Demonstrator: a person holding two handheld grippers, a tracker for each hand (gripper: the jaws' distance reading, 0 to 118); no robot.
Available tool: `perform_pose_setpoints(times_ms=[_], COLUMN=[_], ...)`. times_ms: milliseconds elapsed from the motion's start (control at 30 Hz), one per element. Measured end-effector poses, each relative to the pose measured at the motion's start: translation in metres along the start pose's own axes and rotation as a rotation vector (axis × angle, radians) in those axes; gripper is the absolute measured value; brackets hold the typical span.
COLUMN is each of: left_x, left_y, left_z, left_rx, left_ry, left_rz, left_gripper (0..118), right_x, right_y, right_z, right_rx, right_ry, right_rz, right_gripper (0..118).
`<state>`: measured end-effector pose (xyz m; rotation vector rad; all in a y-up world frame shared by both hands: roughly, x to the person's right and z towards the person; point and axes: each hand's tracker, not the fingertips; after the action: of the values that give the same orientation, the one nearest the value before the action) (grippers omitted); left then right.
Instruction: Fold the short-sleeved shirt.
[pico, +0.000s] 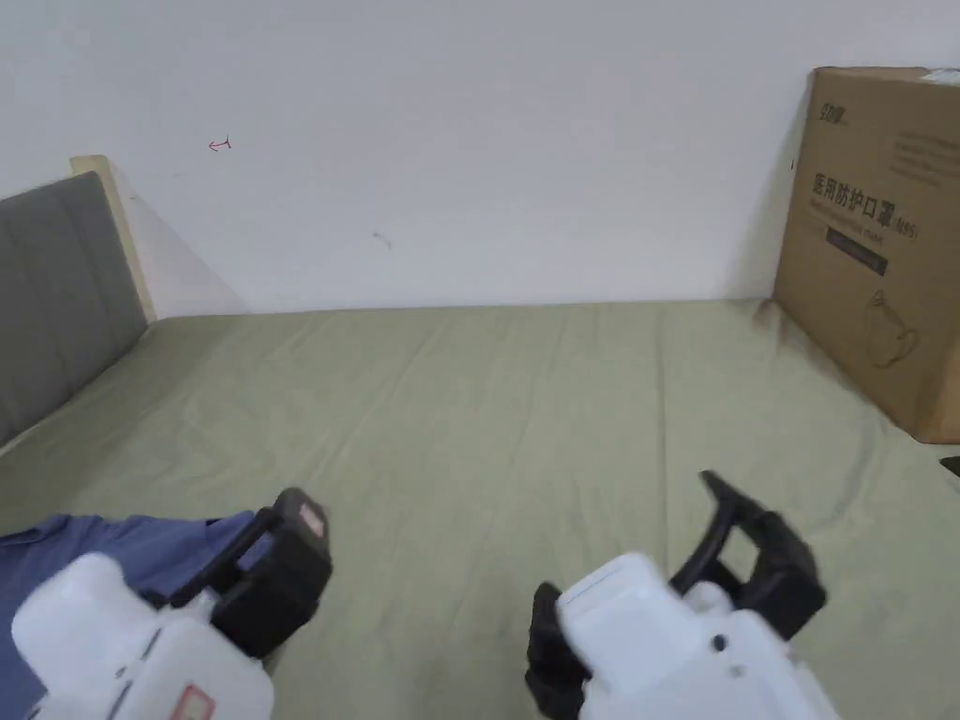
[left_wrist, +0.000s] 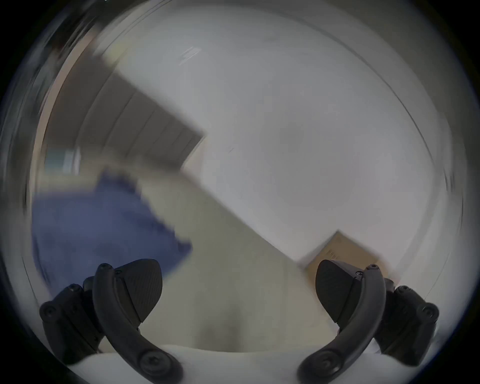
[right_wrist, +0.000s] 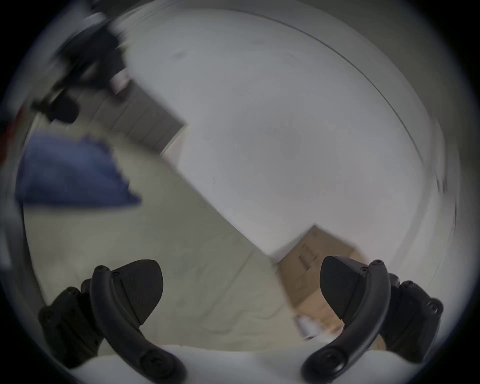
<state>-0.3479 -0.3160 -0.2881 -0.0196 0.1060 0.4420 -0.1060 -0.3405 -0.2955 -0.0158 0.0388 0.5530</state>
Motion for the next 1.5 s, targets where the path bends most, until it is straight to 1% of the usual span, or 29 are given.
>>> perform_pose_setpoints(times_ms=[67, 100, 133, 167, 200, 233, 267, 300, 367, 433, 500, 600, 667, 700, 733, 767, 800, 833, 867, 900, 933, 967, 1000, 1067, 1133, 1233, 1333, 1433, 1500], left_x=[0.025, 0.035, 0.043, 0.047, 0.048, 0.048, 0.046, 0.043, 0.035, 0.034, 0.033, 0.034, 0.034, 0.034, 0.034, 0.035, 0.036, 0.036, 0.037, 0.039, 0.041, 0.042, 0.042, 0.040, 0.039, 0.039, 0.038, 0.028, 0.018], left_y=[0.007, 0.006, 0.004, 0.001, -0.001, -0.004, -0.007, -0.008, -0.008, -0.007, -0.004, 0.001, 0.002, 0.002, 0.002, 0.002, 0.001, 0.001, -0.001, -0.002, -0.004, -0.005, -0.007, -0.005, -0.003, -0.003, -0.001, 0.008, 0.018], left_z=[0.011, 0.014, 0.017, 0.018, 0.019, 0.018, 0.018, 0.017, 0.014, 0.015, 0.014, 0.016, 0.016, 0.017, 0.018, 0.018, 0.018, 0.019, 0.020, 0.019, 0.019, 0.019, 0.020, 0.019, 0.018, 0.015, 0.014, 0.014, 0.017], left_rx=[0.088, 0.111, 0.128, 0.117, 0.098, 0.079, 0.065, 0.038, -0.005, 0.000, 0.022, 0.046, 0.043, 0.040, 0.036, 0.020, -0.004, -0.009, -0.002, 0.012, 0.031, 0.056, 0.078, 0.062, 0.045, 0.046, 0.043, 0.041, 0.047], left_ry=[-0.038, -0.052, -0.063, -0.059, -0.060, -0.075, -0.086, -0.100, -0.107, -0.098, -0.076, -0.070, -0.069, -0.075, -0.084, -0.093, -0.095, -0.105, -0.117, -0.103, -0.057, -0.044, -0.043, -0.075, -0.092, -0.072, -0.053, -0.020, 0.028], left_rz=[-0.302, -0.414, -0.496, -0.548, -0.571, -0.556, -0.511, -0.458, -0.395, -0.397, -0.404, -0.423, -0.426, -0.424, -0.418, -0.414, -0.416, -0.420, -0.431, -0.448, -0.484, -0.510, -0.519, -0.494, -0.448, -0.466, -0.491, -0.456, -0.458], left_gripper=[117, 117, 117, 117, 117, 117, 117, 117, 117, 117, 117, 117, 116, 116, 115, 109, 109, 106, 89, 59, 28, 4, 3, 0, 0, 0, 0, 0, 0], right_x=[0.035, 0.047, 0.054, 0.056, 0.056, 0.053, 0.051, 0.050, 0.050, 0.052, 0.052, 0.050, 0.050, 0.050, 0.050, 0.050, 0.050, 0.050, 0.050, 0.050, 0.050, 0.049, 0.047, 0.044, 0.043, 0.046, 0.047, 0.047, 0.042], right_y=[0.002, 0.000, -0.003, -0.009, -0.013, -0.016, -0.019, -0.021, -0.020, -0.019, -0.016, -0.014, -0.012, -0.011, -0.010, -0.009, -0.007, -0.006, -0.004, -0.003, -0.005, -0.006, -0.006, -0.005, -0.004, -0.004, -0.005, -0.001, 0.006], right_z=[0.001, 0.003, 0.004, 0.005, 0.006, 0.008, 0.009, 0.009, 0.009, 0.009, 0.009, 0.011, 0.012, 0.012, 0.014, 0.015, 0.016, 0.016, 0.016, 0.016, 0.017, 0.019, 0.021, 0.020, 0.019, 0.019, 0.017, 0.011, 0.005], right_rx=[0.031, 0.037, 0.039, 0.055, 0.058, 0.041, 0.031, 0.019, 0.007, 0.002, -0.006, -0.003, -0.005, -0.008, -0.011, -0.008, -0.007, -0.008, -0.008, -0.017, -0.013, 0.000, 0.014, 0.008, 0.006, 0.000, -0.005, -0.011, -0.003], right_ry=[0.050, 0.049, 0.000, -0.041, -0.074, -0.108, -0.128, -0.144, -0.124, -0.110, -0.125, -0.152, -0.159, -0.168, -0.177, -0.184, -0.192, -0.201, -0.203, -0.211, -0.205, -0.198, -0.195, -0.198, -0.209, -0.203, -0.202, -0.163, -0.097], right_rz=[-0.446, -0.614, -0.724, -0.741, -0.723, -0.644, -0.587, -0.558, -0.590, -0.617, -0.605, -0.542, -0.530, -0.529, -0.530, -0.534, -0.536, -0.535, -0.534, -0.528, -0.521, -0.511, -0.495, -0.464, -0.470, -0.524, -0.514, -0.524, -0.539], right_gripper=[118, 118, 118, 118, 118, 118, 118, 118, 118, 118, 118, 118, 117, 113, 106, 93, 93, 87, 65, 44, 29, 17, 14, 0, 0, 0, 0, 0, 0])
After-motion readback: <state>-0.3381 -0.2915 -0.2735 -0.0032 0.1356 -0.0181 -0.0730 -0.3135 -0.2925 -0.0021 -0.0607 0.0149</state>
